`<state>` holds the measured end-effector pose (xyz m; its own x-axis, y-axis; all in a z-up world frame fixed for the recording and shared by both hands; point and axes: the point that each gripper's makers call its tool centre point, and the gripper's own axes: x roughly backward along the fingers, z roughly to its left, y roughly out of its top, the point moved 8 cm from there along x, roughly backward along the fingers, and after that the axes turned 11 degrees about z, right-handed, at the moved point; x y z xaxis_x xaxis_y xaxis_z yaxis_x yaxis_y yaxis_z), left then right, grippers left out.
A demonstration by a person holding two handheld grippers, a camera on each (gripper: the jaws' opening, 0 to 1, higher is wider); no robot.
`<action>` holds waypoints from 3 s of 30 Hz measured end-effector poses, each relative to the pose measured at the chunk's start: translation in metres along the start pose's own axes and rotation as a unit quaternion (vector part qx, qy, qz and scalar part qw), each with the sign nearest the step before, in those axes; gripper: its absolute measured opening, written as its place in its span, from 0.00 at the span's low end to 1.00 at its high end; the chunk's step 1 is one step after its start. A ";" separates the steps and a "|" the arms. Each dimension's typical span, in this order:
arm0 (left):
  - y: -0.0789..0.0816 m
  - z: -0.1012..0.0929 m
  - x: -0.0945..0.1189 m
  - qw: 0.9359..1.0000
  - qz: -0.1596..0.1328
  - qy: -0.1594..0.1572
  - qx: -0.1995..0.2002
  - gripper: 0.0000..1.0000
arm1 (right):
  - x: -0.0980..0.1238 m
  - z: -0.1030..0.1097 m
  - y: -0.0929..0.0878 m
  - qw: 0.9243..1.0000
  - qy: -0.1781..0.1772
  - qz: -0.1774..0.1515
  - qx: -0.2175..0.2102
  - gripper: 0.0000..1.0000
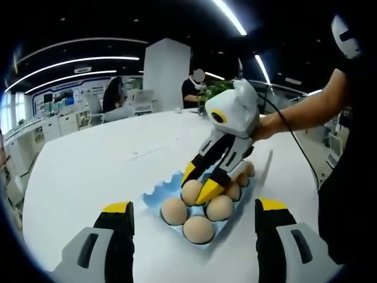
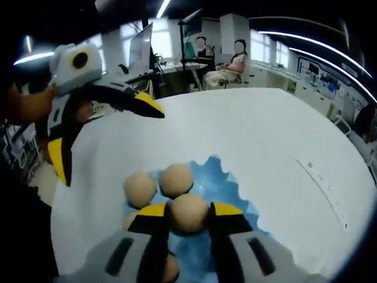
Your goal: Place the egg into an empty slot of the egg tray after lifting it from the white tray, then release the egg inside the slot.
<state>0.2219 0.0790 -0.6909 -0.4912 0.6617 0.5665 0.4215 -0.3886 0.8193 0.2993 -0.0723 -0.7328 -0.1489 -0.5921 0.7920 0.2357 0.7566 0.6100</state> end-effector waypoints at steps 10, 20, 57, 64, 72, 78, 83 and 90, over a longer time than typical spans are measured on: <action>0.002 -0.001 0.003 1.000 -0.001 0.006 0.002 0.84 | 0.002 -0.001 -0.004 1.000 0.001 -0.012 -0.009 0.29; 0.004 -0.004 0.002 1.000 -0.001 0.007 0.000 0.83 | 0.019 -0.004 -0.017 0.997 0.015 -0.039 -0.065 0.27; 0.018 -0.016 -0.011 1.000 -0.003 0.005 -0.007 0.83 | 0.166 -0.025 -0.178 0.953 -0.194 -0.091 -0.215 0.28; 0.018 -0.015 -0.011 1.000 -0.002 0.006 -0.009 0.83 | 0.192 -0.040 -0.201 0.930 -0.273 -0.086 -0.230 0.28; 0.018 -0.013 -0.011 1.000 -0.002 0.008 -0.010 0.83 | 0.188 -0.045 -0.229 0.922 -0.275 -0.048 -0.267 0.29; 0.018 -0.013 -0.011 1.000 -0.003 0.008 -0.009 0.83 | 0.180 -0.045 -0.235 0.927 -0.266 -0.029 -0.265 0.28; 0.017 -0.011 -0.009 1.000 -0.002 0.010 -0.009 0.83 | 0.177 -0.050 -0.231 0.927 -0.272 -0.019 -0.256 0.26; 0.014 -0.011 -0.009 1.000 0.002 0.008 -0.010 0.83 | 0.179 -0.050 -0.231 0.926 -0.269 -0.010 -0.263 0.24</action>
<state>0.2245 0.0602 -0.6835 -0.5014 0.6504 0.5707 0.4079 -0.4040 0.8188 0.2662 -0.3665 -0.7336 -0.5828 -0.2733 0.7653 0.6413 0.4236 0.6397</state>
